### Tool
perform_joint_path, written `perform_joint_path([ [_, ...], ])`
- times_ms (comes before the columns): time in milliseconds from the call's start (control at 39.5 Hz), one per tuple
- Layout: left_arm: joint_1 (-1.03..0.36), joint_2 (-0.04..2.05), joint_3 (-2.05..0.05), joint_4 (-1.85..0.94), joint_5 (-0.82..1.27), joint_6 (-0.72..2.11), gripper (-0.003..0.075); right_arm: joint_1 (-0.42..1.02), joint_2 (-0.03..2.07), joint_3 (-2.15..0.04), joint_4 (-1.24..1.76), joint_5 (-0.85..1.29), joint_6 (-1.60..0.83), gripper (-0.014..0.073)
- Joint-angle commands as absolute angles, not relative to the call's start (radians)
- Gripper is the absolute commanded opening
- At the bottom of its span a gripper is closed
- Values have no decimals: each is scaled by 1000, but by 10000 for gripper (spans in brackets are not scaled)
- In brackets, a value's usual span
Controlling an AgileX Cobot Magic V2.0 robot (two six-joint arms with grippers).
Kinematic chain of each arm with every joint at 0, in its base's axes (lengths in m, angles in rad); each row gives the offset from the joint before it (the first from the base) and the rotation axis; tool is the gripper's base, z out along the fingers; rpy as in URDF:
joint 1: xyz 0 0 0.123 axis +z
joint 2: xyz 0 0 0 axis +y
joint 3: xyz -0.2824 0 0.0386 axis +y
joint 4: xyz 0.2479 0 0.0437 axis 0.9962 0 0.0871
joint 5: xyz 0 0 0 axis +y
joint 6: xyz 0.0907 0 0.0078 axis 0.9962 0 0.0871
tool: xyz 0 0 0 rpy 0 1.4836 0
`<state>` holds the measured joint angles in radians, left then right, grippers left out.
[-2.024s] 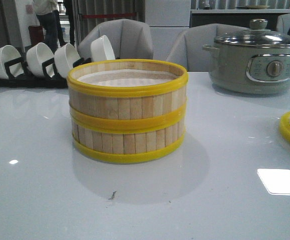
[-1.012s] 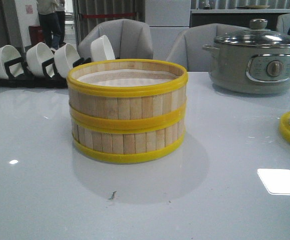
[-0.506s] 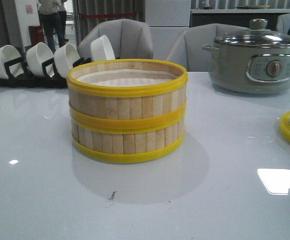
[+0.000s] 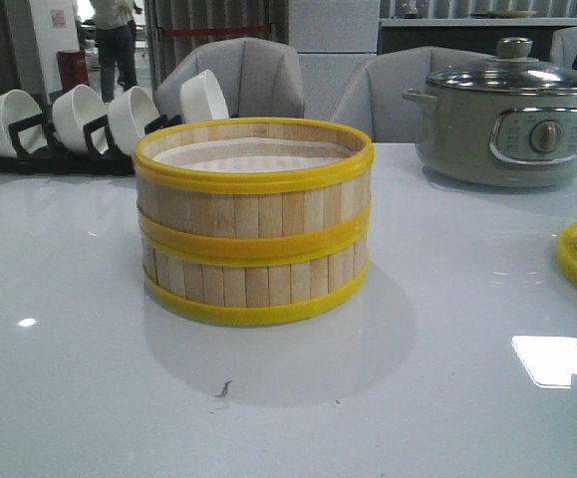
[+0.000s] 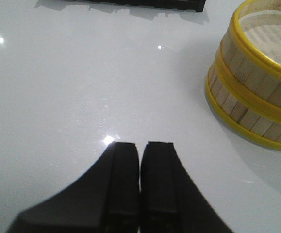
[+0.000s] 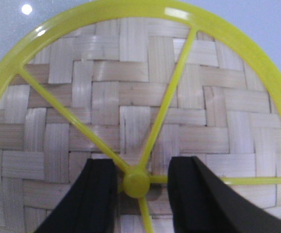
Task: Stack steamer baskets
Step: 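Lower the right gripper onto the woven lid's center knob and grasp it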
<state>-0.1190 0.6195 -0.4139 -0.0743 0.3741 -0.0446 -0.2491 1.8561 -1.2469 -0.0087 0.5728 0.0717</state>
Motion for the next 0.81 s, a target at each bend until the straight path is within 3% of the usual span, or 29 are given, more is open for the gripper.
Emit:
perform_joint_path([
  [0,-120,617,-444,-82,290,-52,86,-246,1808,-1280,-24,521,68,372],
  [784,-120,617,-444,-82,290,-52,86,-230,1829,-1280,-23,532,68,372],
])
